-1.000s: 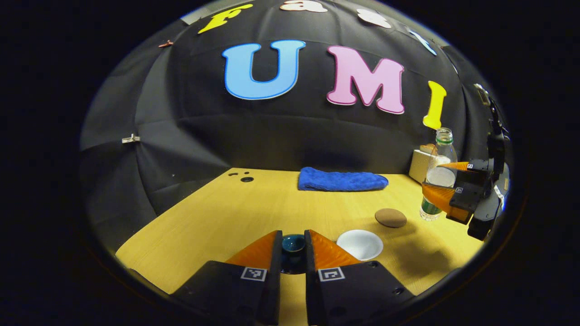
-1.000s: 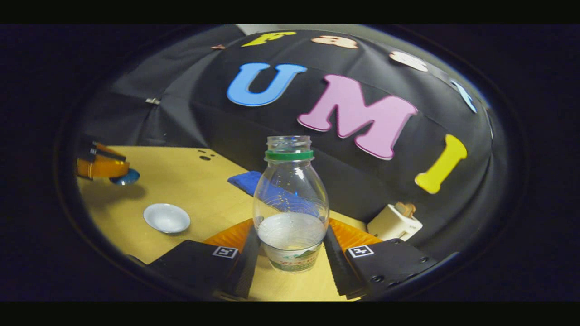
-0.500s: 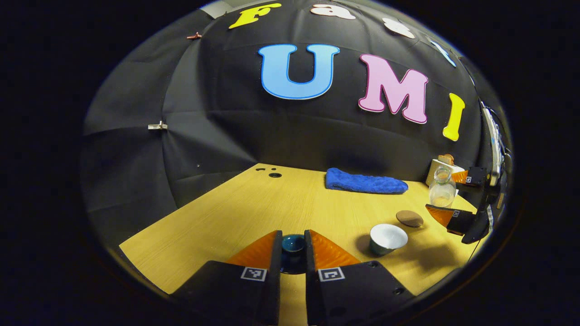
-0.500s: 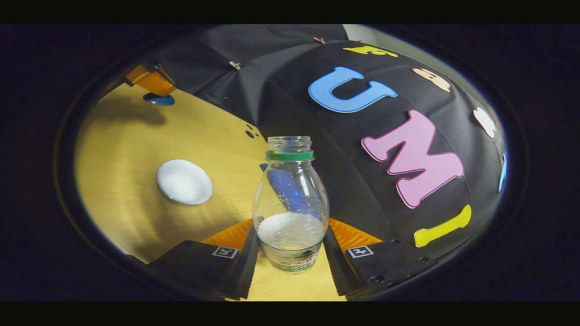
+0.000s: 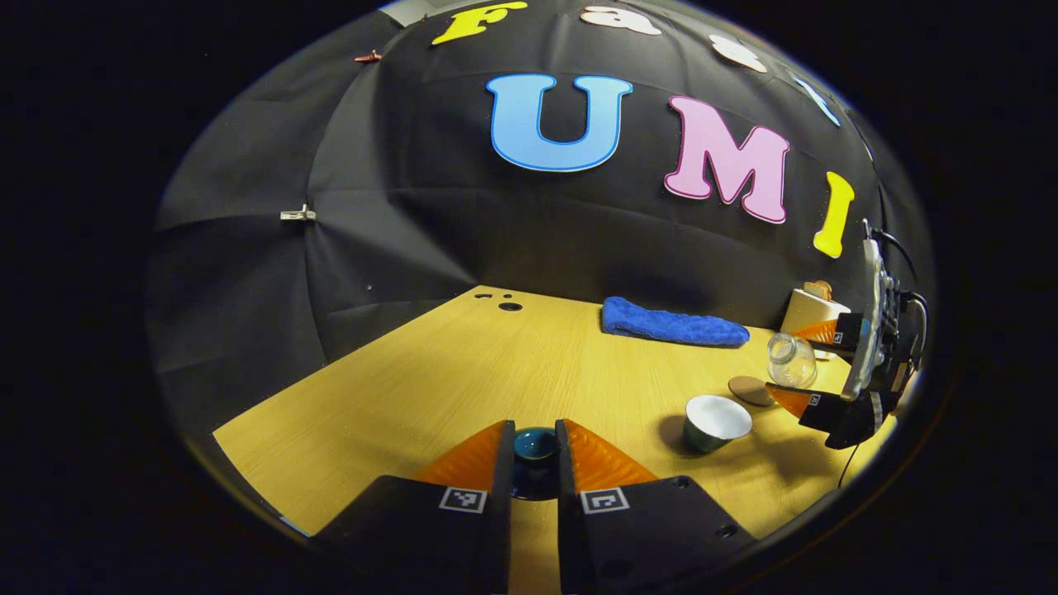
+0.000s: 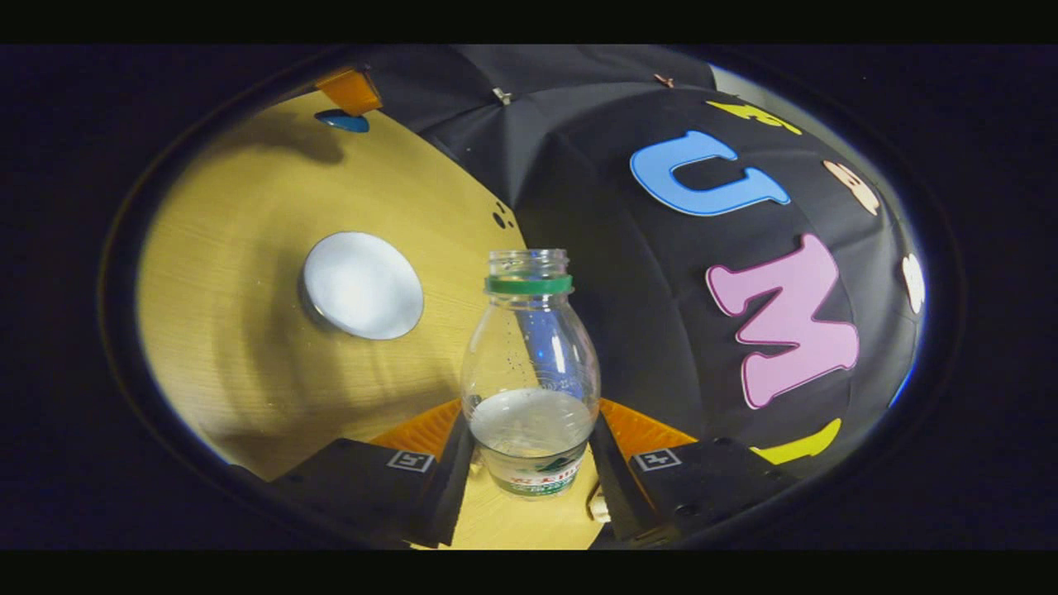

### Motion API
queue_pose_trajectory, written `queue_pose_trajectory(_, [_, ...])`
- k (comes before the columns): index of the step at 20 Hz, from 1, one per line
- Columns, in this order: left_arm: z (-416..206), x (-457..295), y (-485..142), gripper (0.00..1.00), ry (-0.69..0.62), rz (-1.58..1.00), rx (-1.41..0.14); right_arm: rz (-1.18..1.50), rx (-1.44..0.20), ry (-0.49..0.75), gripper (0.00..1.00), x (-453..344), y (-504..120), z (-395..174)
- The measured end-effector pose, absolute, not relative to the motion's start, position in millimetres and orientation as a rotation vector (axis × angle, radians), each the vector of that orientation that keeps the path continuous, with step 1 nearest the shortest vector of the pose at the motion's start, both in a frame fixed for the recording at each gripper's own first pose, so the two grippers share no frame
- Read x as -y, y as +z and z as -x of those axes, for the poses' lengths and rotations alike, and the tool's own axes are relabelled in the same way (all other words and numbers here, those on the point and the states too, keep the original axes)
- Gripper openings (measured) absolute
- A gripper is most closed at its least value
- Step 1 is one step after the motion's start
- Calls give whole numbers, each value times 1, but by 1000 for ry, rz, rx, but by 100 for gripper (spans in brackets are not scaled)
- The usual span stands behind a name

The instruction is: Open the teacup lid with one hand, grasp the water bottle and pour water into the teacup with the other hand; after pouring, place the water bottle on the coaster and then close the teacup lid.

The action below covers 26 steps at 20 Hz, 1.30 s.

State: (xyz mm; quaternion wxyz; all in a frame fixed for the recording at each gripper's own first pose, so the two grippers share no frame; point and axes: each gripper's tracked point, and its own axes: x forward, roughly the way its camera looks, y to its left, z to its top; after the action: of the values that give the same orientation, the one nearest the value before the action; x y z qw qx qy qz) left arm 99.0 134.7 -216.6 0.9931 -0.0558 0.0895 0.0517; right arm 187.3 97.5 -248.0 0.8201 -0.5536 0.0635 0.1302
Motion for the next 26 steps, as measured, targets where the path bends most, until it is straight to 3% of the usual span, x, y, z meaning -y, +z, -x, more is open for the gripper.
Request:
queue_pose_trajectory(8, [-104, -137, -225, 24, 132, 123, -169, 1343, -131, 341, 72, -98, -259, -197])
queue_pose_trajectory(14, [-101, -141, -229, 27, 139, 131, -171, 1444, -143, 413, 72, -105, -276, -199])
queue_pose_trajectory(15, [-101, -142, -229, 24, 140, 131, -174, 1458, -141, 417, 72, -106, -277, -198])
queue_pose_trajectory(26, [-99, -151, -231, 27, 148, 129, -179, 1581, -114, 438, 72, -110, -272, -206])
